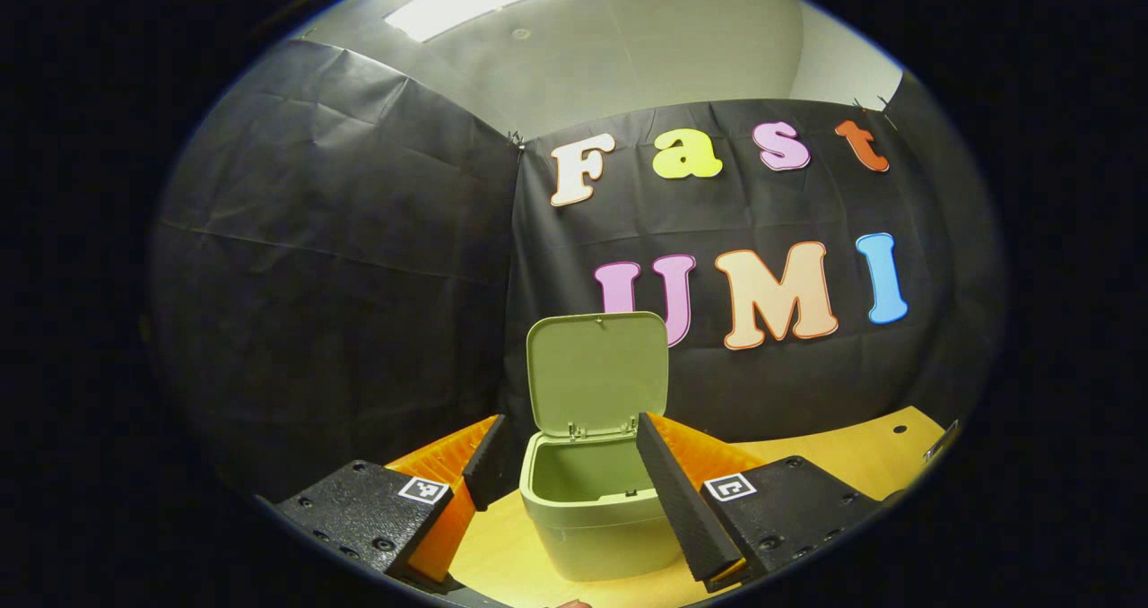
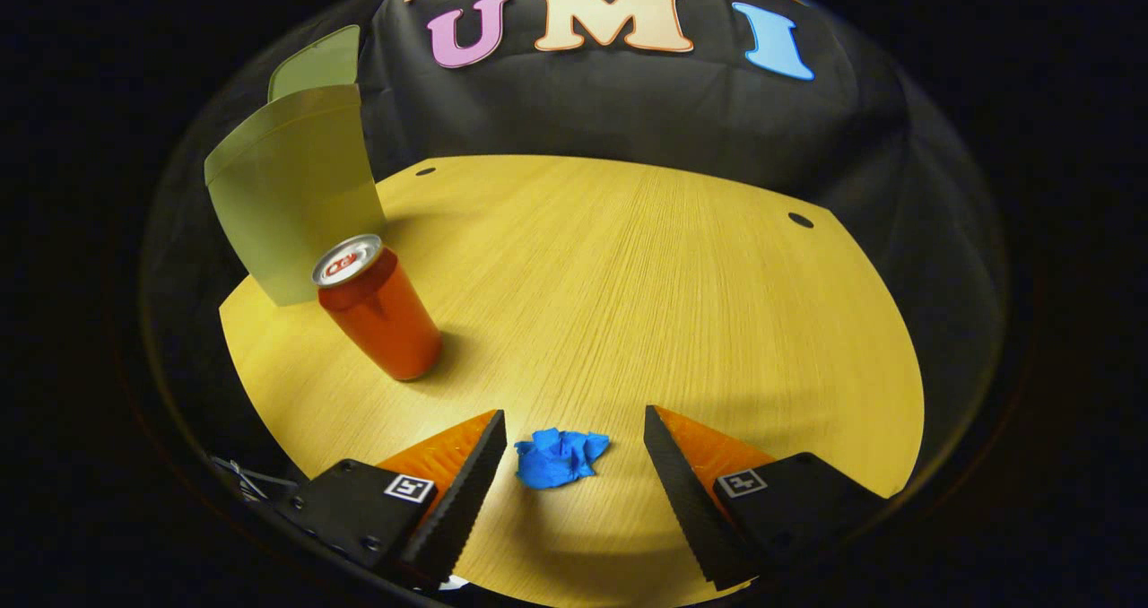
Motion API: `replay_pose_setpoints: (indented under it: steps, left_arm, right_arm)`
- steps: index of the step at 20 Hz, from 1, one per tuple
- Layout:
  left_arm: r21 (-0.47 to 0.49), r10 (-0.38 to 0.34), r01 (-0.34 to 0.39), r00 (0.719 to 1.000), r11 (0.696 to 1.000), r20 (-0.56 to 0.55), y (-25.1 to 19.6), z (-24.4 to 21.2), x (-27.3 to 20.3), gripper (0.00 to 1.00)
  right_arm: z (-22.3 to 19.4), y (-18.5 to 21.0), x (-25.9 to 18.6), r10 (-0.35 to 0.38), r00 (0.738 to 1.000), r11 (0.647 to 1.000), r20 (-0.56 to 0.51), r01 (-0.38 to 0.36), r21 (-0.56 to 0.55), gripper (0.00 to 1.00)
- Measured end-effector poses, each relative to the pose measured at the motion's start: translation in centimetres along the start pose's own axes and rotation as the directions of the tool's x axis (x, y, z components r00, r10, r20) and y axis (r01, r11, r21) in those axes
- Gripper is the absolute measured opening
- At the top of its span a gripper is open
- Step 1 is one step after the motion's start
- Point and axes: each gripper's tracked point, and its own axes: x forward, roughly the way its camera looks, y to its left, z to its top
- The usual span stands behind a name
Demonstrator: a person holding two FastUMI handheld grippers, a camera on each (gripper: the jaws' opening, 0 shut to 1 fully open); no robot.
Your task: Press the lid of the desktop garbage bin to open it, pick up the crumpled paper on the desktop and throw it into the bin, then pick up the pop can on the desktop and drop it into the bin, and finally close the garbage bin lid.
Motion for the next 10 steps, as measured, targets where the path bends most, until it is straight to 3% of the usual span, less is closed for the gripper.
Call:
replay_pose_setpoints:
  steps: [4, 6, 7, 9, 10]
  left_arm:
    - [0.010, 0.008, -0.008, 1.000, 1.000, 0.003, 0.5, 0.2, -0.5, 0.87]
    - [0.008, 0.006, -0.006, 1.000, 1.000, -0.005, 0.4, -0.1, -0.4, 0.87]
    - [0.009, 0.005, -0.005, 1.000, 1.000, -0.007, 0.4, -0.2, -0.4, 0.87]
    - [0.008, -0.001, 0.001, 1.000, 1.000, -0.011, 0.3, -0.3, -0.4, 0.88]
    - [0.006, -0.004, 0.004, 1.000, 1.000, -0.013, 0.3, -0.5, -0.5, 0.87]
  right_arm:
    - [-1.5, 1.0, 0.8, 0.011, 0.999, 1.000, -0.053, -0.012, -0.011, 0.78]
    - [-1.6, 0.9, 0.7, 0.024, 0.998, 1.000, -0.050, -0.025, -0.015, 0.52]
    - [-1.5, 0.8, 0.7, 0.022, 0.999, 0.999, -0.040, -0.023, -0.023, 0.51]
    - [-1.0, 0.8, 0.6, 0.002, 1.000, 0.999, -0.020, -0.003, -0.039, 0.27]
    - [-0.9, 1.0, 0.4, 0.007, 1.000, 0.999, -0.019, -0.008, -0.035, 0.25]
